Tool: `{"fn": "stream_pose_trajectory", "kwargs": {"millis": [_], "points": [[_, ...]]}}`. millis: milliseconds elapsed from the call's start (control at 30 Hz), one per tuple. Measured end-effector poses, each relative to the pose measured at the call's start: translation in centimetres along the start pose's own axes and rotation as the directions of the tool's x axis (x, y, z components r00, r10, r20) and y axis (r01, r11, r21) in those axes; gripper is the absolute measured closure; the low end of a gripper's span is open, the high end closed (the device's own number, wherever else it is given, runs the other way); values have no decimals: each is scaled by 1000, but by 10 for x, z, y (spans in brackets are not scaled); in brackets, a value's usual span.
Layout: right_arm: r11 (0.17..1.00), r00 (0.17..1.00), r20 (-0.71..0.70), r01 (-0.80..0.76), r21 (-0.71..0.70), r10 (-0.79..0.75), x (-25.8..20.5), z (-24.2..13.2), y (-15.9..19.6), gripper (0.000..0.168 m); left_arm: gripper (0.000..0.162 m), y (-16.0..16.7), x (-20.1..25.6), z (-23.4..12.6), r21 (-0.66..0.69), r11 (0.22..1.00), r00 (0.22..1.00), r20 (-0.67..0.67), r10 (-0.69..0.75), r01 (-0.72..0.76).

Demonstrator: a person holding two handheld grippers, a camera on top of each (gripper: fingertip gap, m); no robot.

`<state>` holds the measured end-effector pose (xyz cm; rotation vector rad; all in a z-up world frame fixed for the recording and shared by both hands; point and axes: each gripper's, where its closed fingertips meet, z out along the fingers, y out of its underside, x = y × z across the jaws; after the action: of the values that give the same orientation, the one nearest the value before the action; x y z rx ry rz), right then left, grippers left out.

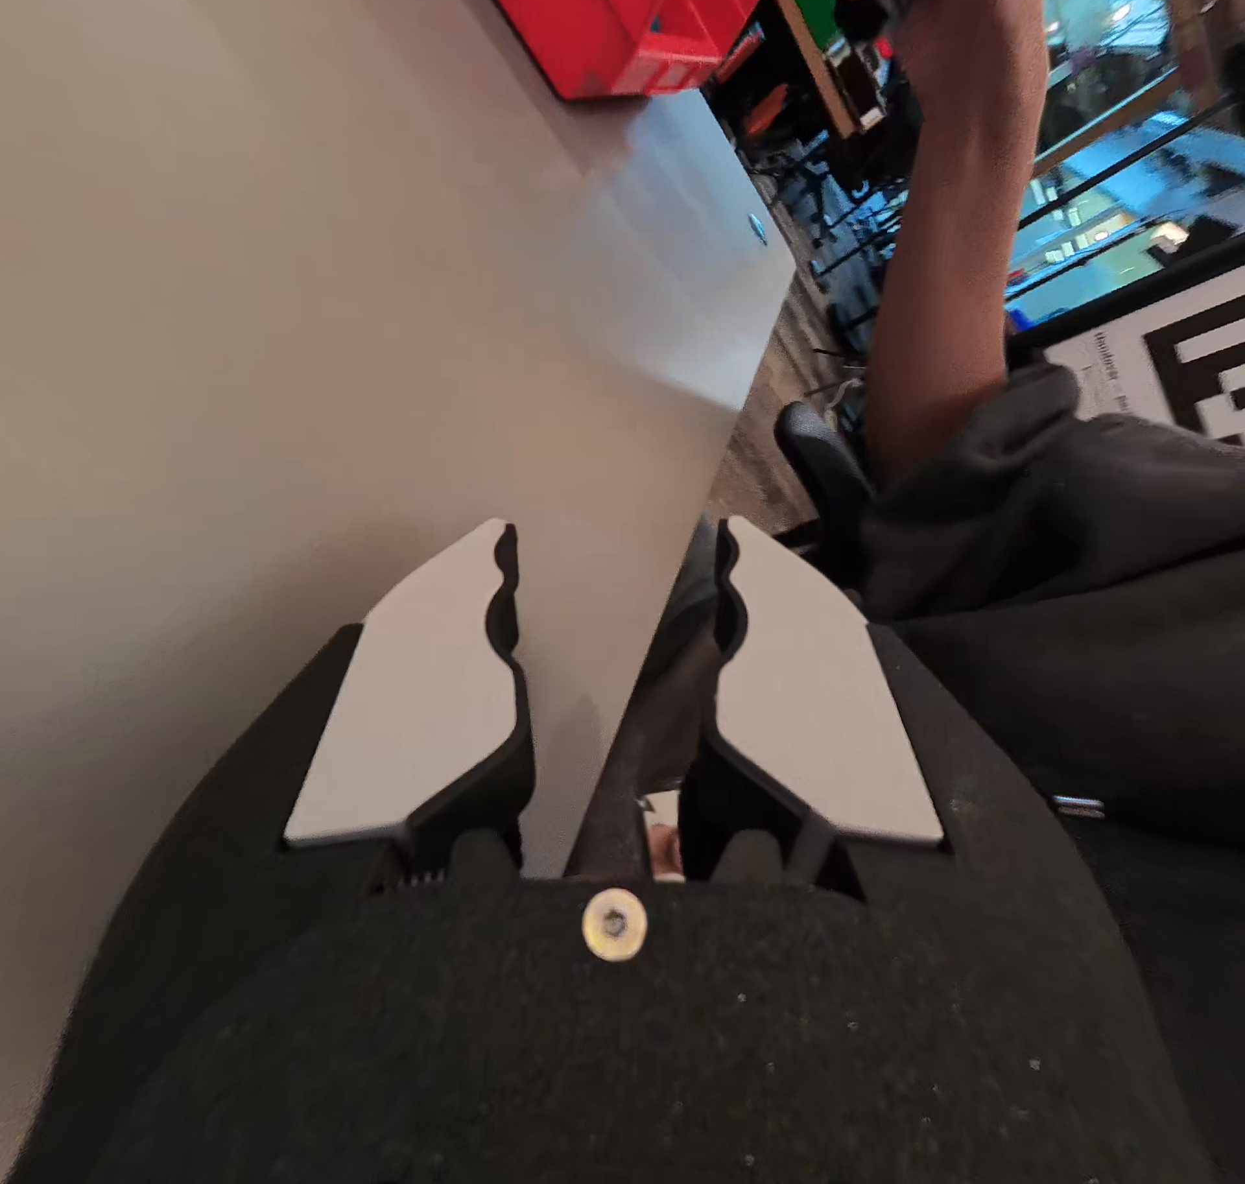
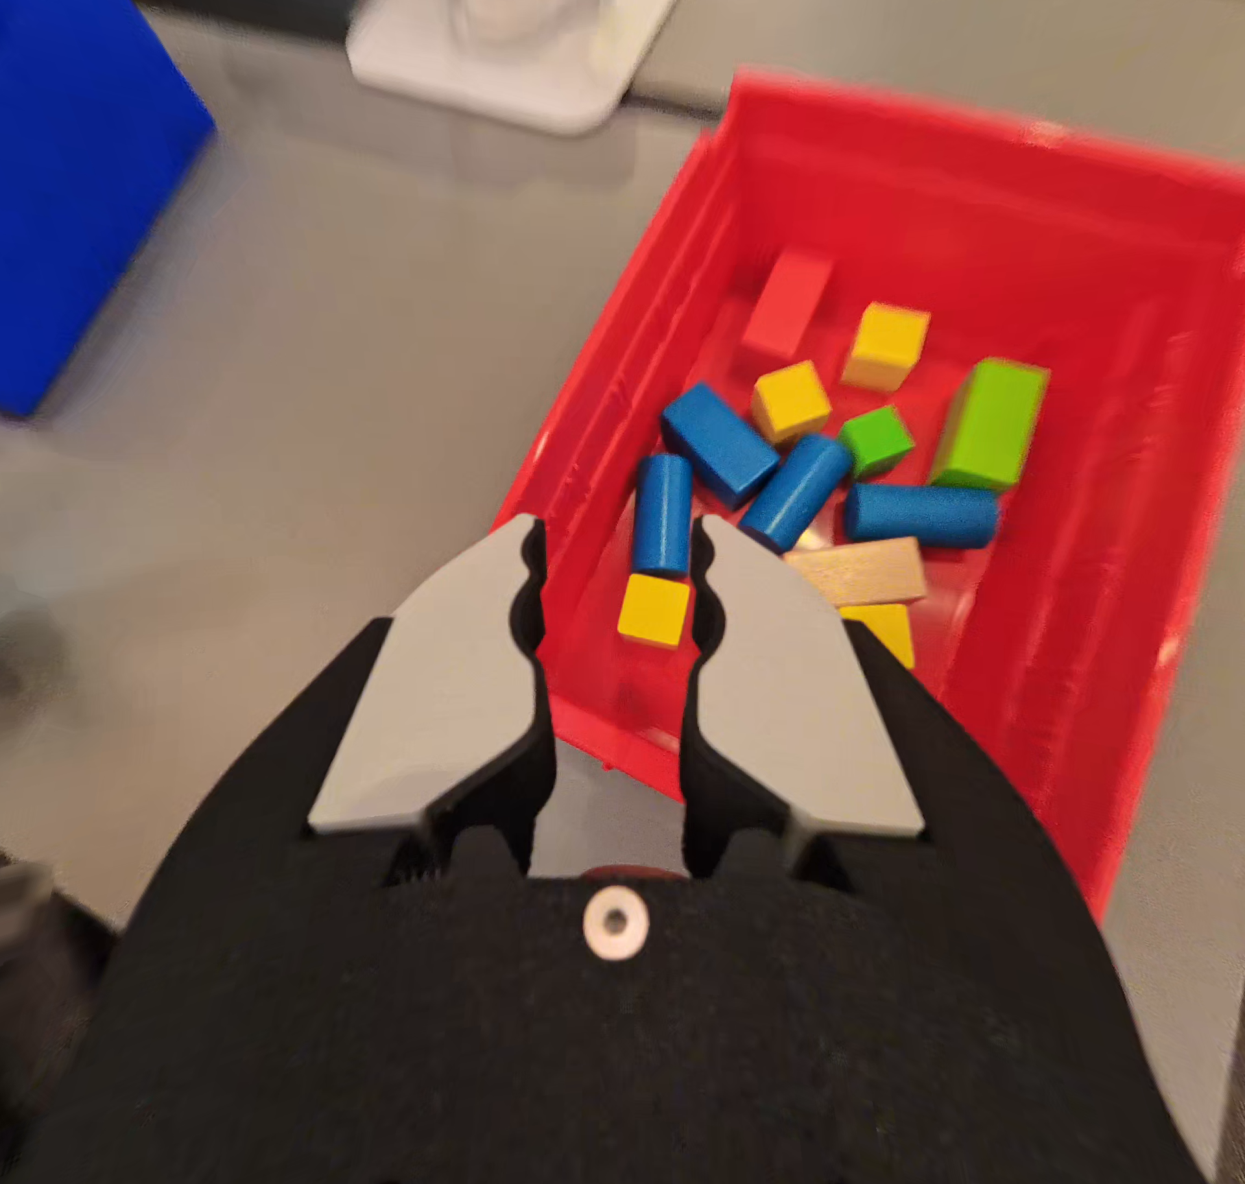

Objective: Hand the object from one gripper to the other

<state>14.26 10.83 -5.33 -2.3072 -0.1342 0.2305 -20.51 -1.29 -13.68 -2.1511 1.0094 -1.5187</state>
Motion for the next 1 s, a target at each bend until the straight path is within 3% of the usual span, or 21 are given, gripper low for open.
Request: {"fn": "stream_pose_trajectory", "kwargs": {"millis": [100, 267, 400, 500, 533, 600, 667, 767, 1000], "points": [[957, 999, -20, -22, 290, 28, -22, -33, 22, 127, 106, -7, -6, -8, 12, 991, 982, 137, 130, -133], [873, 997, -44, -27, 488, 56, -69, -57, 112, 135, 105, -41, -10, -50, 13, 931, 859, 392, 330, -364], [898, 999, -51, 34, 439, -13, -92, -50, 146, 128, 103, -90, -25, -122, -23, 880, 737, 537, 411, -474], [906, 993, -80, 107, 410, -82, -95, -42, 143, 127, 103, -131, -54, -164, -146, 808, 628, 556, 544, -571], [904, 995, -64, 100, 416, -81, -98, -40, 140, 128, 99, -148, -67, -174, -187, 774, 579, 564, 589, -605], [891, 997, -27, 78, 448, -74, -104, -39, 132, 128, 107, -176, -98, -186, -278, 713, 502, 550, 668, -644], [885, 997, -19, 75, 459, -74, -106, -38, 127, 128, 107, -197, -137, -187, -386, 673, 458, 515, 725, -631], [887, 995, -53, 99, 451, -84, -102, -35, 127, 128, 104, -223, -193, -174, -479, 652, 464, 461, 756, -588], [892, 998, -55, 50, 449, -28, -86, -30, 128, 128, 105, -232, -290, -125, -637, 645, 616, 321, 720, -422]]}}
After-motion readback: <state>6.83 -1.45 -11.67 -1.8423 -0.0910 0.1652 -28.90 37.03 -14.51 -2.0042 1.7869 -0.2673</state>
